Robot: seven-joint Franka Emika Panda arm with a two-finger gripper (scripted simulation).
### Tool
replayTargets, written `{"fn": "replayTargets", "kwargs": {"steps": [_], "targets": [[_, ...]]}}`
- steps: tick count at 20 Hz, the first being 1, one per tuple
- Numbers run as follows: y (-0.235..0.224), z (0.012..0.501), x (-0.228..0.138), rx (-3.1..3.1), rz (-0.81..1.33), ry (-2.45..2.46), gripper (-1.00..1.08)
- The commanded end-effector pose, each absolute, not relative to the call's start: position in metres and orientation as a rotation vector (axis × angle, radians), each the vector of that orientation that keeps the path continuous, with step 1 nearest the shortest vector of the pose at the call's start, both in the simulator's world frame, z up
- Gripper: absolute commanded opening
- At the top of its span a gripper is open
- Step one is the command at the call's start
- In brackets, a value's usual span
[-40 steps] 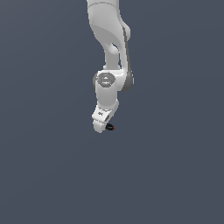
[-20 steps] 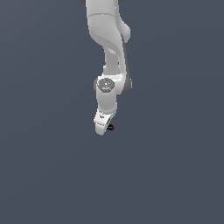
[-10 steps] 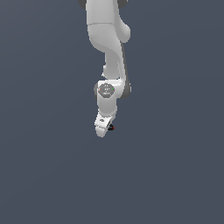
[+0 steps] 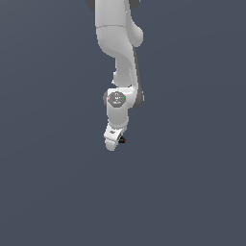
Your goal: Pick up the object and move it to a goal position.
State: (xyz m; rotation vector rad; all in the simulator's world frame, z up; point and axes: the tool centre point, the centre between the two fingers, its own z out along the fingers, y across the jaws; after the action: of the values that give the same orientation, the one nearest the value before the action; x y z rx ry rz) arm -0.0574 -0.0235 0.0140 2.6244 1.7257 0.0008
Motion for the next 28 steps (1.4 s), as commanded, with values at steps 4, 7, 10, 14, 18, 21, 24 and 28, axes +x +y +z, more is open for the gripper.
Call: {"fn": "replayTargets", "kwargs": {"steps": [4,7,10,14,18,21,24,28], "targets": [[-0.022,0.015,-0.053,2.625,0.000,1.725,-1.00],[-0.019,0.016,-0.046,2.625,0.000,1.725,-1.00],[-0.015,0.017,-0.035,2.625,0.001,1.725,-1.00],[-0.008,0.020,-0.017,2.626,0.001,1.725,-1.00],[0.001,0.023,0.006,2.626,0.001,1.725,-1.00],[0.007,0.025,0.023,2.626,0.001,1.725,-1.00],[0.012,0.027,0.036,2.626,0.001,1.725,-1.00],[0.016,0.028,0.049,2.626,0.001,1.725,-1.00]]}}
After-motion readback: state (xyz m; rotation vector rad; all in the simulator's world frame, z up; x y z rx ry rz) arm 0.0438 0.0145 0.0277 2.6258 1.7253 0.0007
